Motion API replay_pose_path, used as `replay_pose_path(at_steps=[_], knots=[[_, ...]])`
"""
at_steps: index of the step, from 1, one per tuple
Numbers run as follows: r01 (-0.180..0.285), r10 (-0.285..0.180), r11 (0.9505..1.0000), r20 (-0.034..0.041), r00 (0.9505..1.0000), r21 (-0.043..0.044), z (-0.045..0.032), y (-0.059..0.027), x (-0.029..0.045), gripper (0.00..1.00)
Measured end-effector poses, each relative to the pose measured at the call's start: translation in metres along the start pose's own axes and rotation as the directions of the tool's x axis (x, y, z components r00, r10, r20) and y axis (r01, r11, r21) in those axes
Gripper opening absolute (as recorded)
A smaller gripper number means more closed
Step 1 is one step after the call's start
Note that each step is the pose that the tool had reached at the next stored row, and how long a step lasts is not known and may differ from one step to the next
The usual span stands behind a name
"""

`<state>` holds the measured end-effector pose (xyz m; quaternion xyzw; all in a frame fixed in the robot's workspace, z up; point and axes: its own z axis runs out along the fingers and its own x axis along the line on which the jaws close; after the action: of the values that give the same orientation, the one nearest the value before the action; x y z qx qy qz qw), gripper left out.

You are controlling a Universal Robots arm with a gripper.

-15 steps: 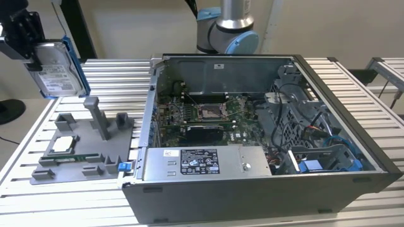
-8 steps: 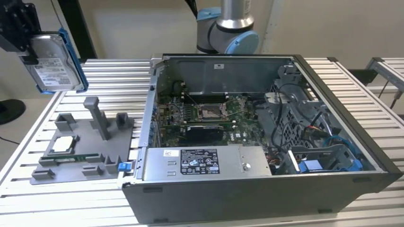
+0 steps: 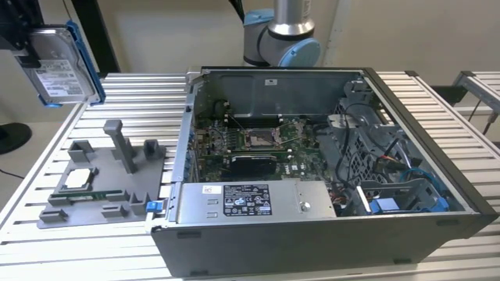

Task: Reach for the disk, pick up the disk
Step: 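Pick up the disk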

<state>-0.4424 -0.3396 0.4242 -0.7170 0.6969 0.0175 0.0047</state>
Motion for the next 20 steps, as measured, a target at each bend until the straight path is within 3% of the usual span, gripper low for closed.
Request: replay_pose_path(at_steps=[20], knots=[[0.000,0.000,1.0000,0.0000,1.0000,-0.0001,-0.0403,0.0007,-0.0013,0.00]])
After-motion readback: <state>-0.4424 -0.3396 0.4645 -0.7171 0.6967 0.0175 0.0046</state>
